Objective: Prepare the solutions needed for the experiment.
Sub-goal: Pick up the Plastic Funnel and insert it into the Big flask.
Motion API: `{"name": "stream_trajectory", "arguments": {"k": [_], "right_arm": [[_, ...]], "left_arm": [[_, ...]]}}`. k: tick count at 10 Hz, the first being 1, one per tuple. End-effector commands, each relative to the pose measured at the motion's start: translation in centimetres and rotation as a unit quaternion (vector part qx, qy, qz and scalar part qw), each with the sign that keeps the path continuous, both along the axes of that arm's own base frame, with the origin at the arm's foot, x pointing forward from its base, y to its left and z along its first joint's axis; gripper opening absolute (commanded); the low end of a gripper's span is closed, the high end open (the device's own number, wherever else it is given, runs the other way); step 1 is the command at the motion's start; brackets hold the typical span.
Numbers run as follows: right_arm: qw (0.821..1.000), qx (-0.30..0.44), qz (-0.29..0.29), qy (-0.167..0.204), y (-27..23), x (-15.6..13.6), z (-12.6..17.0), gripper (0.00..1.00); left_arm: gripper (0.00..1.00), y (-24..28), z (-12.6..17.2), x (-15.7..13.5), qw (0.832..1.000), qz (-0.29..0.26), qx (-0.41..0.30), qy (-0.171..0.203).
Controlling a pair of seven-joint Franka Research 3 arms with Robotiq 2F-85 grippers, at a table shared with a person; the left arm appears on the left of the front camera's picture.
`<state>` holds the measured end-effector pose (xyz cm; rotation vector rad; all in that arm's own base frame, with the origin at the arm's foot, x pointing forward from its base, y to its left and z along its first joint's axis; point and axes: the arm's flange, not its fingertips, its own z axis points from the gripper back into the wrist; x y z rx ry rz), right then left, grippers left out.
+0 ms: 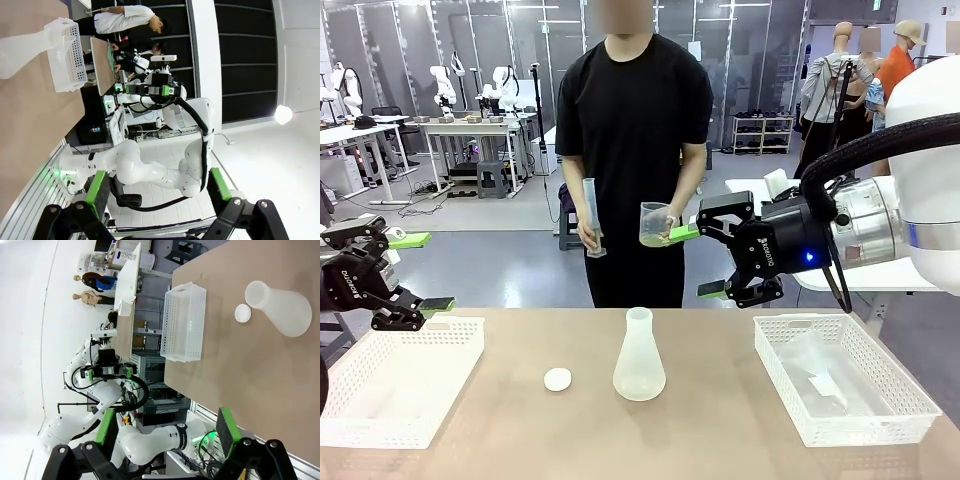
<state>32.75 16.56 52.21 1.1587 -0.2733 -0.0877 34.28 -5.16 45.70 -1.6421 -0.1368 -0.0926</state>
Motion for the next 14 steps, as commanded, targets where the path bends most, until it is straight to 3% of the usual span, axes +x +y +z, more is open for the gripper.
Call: {"name": "stream_trajectory", "arguments": {"k": [1, 2, 3, 5, 8, 9, 10, 14], "right_arm": [[0.997, -0.064, 0.004, -0.052, -0.8, 1.9, 0.3, 1.00], [0.983, -0.141, 0.017, -0.113, -2.2, 4.4, 0.6, 1.00], [0.969, -0.210, 0.047, -0.123, -3.6, 6.9, 0.6, 1.00], [0.945, -0.278, 0.099, -0.137, -5.5, 9.7, 0.4, 1.00], [0.894, -0.378, 0.176, -0.166, -9.0, 12.5, 0.3, 1.00], [0.887, -0.398, 0.179, -0.154, -9.5, 12.8, 0.1, 1.00], [0.908, -0.365, 0.147, -0.146, -8.6, 12.0, -0.2, 1.00], [0.908, -0.365, 0.147, -0.146, -8.6, 12.0, -0.2, 1.00]], "left_arm": [[1.00, 0.0, 0.2, 0.0, 1.000, -0.003, -0.006, 0.002], [1.00, 0.0, 0.2, 0.0, 1.000, -0.003, -0.006, 0.002], [1.00, 0.0, 0.2, 0.0, 1.000, -0.003, -0.006, 0.002], [1.00, 0.0, 0.2, 0.0, 1.000, -0.003, -0.006, 0.002], [1.00, 0.0, 0.2, 0.0, 1.000, -0.003, -0.006, 0.002], [1.00, 0.0, 0.2, 0.0, 1.000, -0.003, -0.006, 0.002], [1.00, 0.0, 0.2, 0.0, 1.000, -0.003, -0.006, 0.002], [1.00, 0.0, 0.2, 0.0, 1.000, -0.003, -0.006, 0.002]]}}
